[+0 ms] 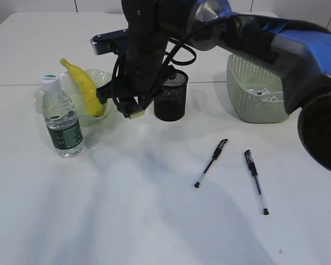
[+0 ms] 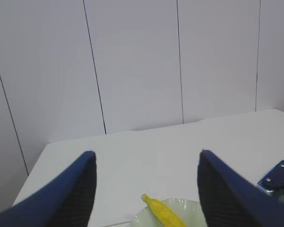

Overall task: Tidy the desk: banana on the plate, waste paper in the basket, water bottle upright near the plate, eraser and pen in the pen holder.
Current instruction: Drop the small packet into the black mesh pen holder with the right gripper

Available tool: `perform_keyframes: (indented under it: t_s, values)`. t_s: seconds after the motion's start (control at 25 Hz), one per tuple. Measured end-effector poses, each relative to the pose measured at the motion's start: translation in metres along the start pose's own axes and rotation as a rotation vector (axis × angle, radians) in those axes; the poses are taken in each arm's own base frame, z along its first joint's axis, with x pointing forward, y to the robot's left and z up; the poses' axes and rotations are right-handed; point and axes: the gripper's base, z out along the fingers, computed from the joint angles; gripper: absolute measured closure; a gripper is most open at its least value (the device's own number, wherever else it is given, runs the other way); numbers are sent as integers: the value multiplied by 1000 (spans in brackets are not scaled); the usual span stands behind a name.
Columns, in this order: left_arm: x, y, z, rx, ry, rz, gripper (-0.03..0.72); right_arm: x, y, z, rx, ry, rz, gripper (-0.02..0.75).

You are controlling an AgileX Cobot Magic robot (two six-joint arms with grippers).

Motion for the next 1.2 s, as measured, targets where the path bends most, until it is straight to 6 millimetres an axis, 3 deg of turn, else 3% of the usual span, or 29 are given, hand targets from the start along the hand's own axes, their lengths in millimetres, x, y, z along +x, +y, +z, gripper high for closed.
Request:
perform_keyframes:
  t_s: [0.32,0.56,1.0,1.2]
  values:
    - [0,0,0,0,0,0,214,-19,-7,-36,76,-134,-20,453]
    - [0,0,0,0,0,0,214,-26,-26,-52,124,-193,14,453]
    - [0,0,0,0,0,0,214,-25,-101,-57,175,-227,153,453]
    - [0,0,0,0,0,0,214,-28,-118,-59,171,-290,185,453]
